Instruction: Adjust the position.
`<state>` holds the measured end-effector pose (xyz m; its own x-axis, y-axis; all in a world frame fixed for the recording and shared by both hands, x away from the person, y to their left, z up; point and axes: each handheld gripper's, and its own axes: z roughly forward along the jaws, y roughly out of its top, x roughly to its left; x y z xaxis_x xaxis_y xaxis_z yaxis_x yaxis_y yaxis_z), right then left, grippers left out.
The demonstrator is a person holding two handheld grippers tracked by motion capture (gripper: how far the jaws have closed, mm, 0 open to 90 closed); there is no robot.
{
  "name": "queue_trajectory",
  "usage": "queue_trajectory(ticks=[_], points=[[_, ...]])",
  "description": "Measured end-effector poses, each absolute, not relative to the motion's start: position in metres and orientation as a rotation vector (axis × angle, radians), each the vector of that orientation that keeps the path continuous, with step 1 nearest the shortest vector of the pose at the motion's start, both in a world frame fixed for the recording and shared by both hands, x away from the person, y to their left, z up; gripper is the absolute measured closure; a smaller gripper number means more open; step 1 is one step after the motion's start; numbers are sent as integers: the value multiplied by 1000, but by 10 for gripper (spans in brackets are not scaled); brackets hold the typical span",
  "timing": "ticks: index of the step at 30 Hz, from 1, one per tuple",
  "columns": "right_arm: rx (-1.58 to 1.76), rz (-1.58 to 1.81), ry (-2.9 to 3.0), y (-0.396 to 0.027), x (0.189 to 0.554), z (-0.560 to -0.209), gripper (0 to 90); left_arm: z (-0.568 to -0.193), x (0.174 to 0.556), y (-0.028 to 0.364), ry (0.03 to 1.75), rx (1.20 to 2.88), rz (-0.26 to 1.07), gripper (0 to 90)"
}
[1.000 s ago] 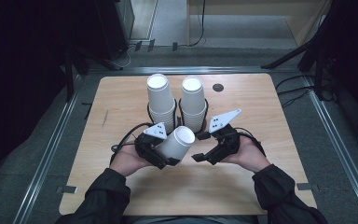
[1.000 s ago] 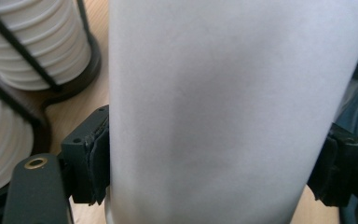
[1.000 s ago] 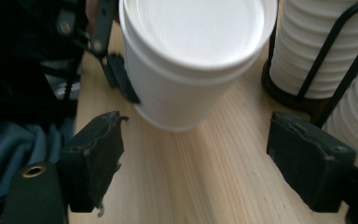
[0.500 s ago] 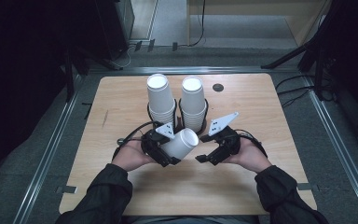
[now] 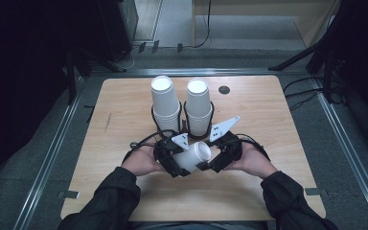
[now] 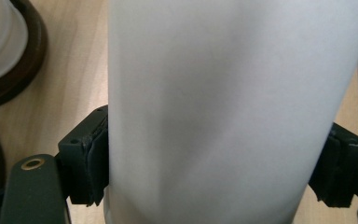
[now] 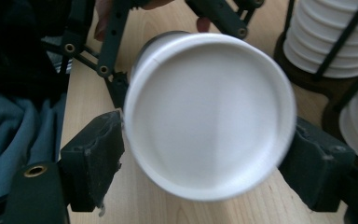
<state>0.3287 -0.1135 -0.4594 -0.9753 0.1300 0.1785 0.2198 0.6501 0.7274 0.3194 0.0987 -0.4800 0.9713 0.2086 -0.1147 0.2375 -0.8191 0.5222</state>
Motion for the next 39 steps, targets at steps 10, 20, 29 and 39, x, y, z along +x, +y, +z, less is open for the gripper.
queue_trajectory(ticks=[10,20,29,39], points=[[-251,-1165,-2752,-102,328,-460,235,-481,315,102,265,2541,-98,134],[-273,-1197,-2740,-110,332,-453,235,-468,317,117,350,2419,-23,0],[-334,-1266,-2706,-122,337,-453,234,-463,318,136,443,2333,14,0],[-378,-1369,-2666,-137,337,-444,234,-460,317,147,472,2260,6,0]])
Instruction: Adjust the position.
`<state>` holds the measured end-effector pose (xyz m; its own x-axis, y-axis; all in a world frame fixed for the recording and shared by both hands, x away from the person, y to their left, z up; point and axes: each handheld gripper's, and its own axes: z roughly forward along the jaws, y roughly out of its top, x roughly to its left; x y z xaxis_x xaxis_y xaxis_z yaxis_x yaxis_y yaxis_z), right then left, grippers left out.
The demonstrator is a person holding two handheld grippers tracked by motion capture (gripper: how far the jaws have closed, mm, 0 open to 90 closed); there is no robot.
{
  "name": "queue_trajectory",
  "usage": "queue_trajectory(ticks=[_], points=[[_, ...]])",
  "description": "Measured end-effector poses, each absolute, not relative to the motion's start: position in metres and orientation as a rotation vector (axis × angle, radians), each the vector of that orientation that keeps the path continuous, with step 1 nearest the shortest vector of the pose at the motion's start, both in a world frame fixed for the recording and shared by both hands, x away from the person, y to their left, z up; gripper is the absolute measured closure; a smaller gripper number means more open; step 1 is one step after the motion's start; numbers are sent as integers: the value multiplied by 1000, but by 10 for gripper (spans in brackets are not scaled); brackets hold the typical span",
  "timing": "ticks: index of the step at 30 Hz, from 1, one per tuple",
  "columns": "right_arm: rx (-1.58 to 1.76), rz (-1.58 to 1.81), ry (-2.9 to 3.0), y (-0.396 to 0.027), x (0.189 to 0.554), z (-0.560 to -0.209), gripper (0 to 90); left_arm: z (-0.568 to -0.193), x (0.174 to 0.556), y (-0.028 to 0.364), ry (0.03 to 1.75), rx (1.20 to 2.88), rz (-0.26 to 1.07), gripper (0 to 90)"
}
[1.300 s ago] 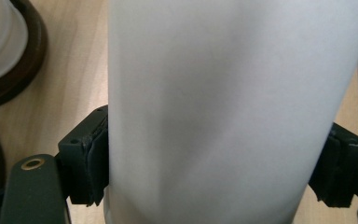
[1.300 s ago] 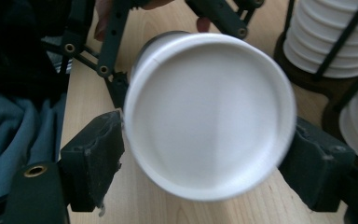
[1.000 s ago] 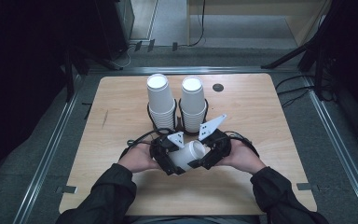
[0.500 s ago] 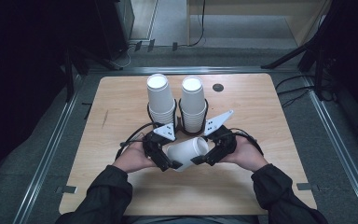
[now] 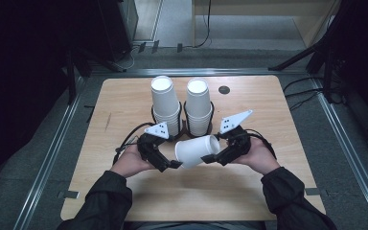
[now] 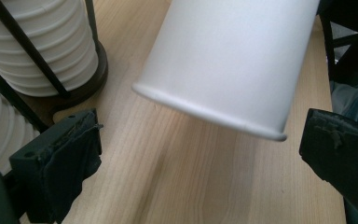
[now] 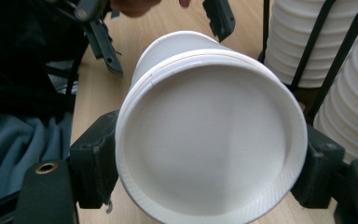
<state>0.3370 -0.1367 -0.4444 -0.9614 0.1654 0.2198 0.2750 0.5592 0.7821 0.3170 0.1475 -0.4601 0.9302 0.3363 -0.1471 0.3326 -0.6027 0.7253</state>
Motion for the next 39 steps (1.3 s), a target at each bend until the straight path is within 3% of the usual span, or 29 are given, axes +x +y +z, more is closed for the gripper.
queue_trajectory(ticks=[21,30,34,39], points=[[-362,-1579,-2511,-135,331,-431,235,-463,317,126,403,2148,-83,0],[-352,-1586,-2473,-134,330,-434,241,-457,316,132,360,2110,-69,110],[-386,-1585,-2452,-133,330,-435,173,-454,318,132,370,2138,-97,118],[-385,-1555,-2516,-135,329,-434,165,-453,323,147,410,2149,-98,118]])
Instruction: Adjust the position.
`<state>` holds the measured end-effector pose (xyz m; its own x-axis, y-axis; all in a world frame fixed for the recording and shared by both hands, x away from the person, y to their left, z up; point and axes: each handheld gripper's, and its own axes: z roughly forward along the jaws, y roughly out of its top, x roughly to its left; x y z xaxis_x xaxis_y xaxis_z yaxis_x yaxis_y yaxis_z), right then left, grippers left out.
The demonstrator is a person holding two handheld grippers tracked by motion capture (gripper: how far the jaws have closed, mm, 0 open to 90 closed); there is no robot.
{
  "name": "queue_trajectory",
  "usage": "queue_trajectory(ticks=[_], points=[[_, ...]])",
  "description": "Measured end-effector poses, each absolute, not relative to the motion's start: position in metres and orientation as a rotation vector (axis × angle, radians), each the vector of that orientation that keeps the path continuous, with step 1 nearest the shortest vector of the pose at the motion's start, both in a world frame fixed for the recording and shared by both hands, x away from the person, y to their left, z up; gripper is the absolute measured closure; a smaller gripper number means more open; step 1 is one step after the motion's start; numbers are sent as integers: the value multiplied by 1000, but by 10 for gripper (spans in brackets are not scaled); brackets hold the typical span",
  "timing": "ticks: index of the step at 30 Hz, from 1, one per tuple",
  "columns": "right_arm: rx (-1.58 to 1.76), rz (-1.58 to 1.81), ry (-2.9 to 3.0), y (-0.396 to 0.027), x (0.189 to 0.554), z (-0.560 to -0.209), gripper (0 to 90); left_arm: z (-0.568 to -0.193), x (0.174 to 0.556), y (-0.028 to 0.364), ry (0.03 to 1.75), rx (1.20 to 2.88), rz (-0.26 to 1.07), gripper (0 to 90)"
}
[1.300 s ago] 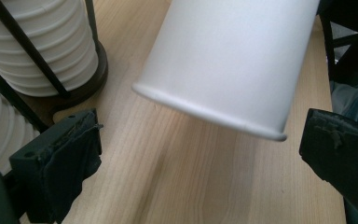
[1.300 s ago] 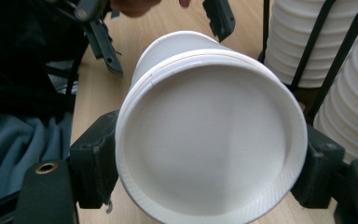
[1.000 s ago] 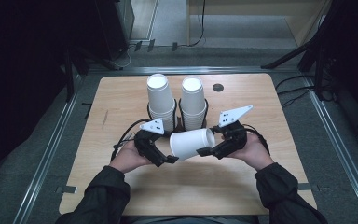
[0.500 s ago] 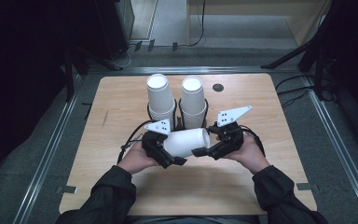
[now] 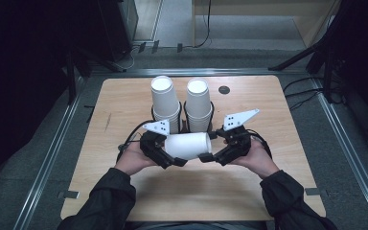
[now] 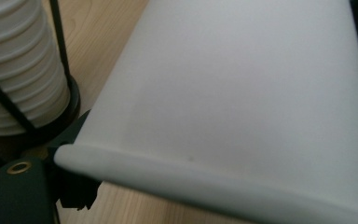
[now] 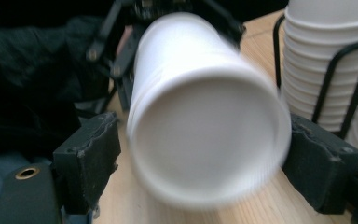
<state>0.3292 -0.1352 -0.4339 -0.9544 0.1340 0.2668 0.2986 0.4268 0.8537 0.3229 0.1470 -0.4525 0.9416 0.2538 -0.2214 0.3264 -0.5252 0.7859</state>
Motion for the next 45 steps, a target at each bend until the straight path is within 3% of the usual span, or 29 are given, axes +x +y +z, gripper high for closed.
queue_trajectory(ticks=[20,45], points=[[-391,-1368,-2754,-145,332,-449,181,-457,328,142,455,2385,26,117],[-258,-1168,-2862,-110,322,-464,181,-470,319,101,352,2559,-12,112]])
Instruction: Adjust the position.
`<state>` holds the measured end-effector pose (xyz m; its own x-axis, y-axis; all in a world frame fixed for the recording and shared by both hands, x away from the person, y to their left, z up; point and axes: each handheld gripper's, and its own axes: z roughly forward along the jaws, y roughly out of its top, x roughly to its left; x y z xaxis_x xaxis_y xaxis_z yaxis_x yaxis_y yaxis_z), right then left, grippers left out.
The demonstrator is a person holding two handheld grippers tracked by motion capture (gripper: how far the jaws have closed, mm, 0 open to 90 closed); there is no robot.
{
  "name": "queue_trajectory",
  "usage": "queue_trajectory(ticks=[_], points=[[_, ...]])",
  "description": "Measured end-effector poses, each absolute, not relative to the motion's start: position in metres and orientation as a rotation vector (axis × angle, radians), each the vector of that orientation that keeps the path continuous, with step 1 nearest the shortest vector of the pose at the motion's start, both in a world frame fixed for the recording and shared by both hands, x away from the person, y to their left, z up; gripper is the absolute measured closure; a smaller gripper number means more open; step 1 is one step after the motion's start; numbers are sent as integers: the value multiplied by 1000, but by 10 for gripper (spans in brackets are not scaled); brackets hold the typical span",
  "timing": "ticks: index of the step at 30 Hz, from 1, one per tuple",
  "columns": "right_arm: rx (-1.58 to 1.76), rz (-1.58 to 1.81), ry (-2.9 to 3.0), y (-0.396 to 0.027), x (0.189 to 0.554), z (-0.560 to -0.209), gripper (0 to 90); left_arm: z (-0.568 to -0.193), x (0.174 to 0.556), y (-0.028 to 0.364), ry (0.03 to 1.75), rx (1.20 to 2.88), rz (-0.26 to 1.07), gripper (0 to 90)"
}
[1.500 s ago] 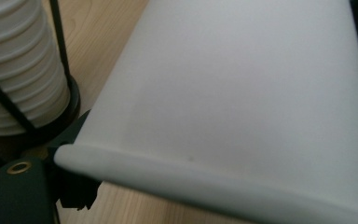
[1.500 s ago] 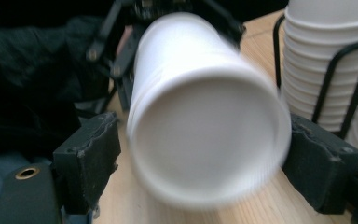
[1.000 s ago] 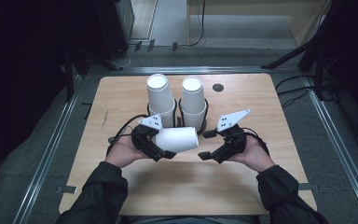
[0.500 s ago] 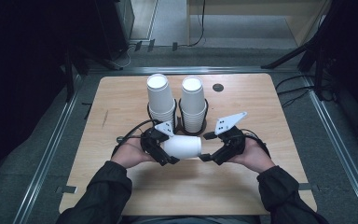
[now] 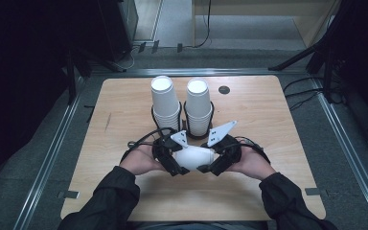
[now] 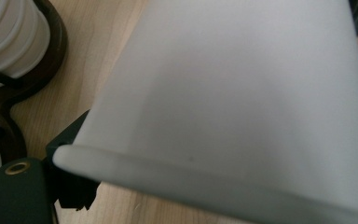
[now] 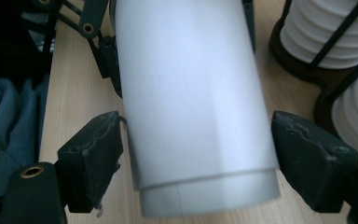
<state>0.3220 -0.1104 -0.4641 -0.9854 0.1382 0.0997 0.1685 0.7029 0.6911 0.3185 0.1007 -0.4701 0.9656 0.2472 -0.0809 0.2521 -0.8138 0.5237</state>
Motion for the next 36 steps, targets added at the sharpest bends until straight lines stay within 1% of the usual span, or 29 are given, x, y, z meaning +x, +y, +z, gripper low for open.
queue_trajectory(ticks=[2,3,8,12,16,36], points=[[-240,-1138,-2876,-106,321,-467,182,-470,318,100,356,2561,-20,110],[-238,-1127,-2881,-105,321,-467,204,-470,318,99,354,2567,-22,104],[-202,-1119,-2890,-104,320,-466,228,-471,319,103,346,2545,-39,72],[-190,-1140,-2876,-106,320,-464,230,-468,318,106,333,2507,-43,67],[-187,-1156,-2872,-110,321,-462,230,-468,319,109,369,2492,-43,32],[-289,-1338,-2780,-139,330,-449,228,-456,324,134,453,2361,-48,32]])
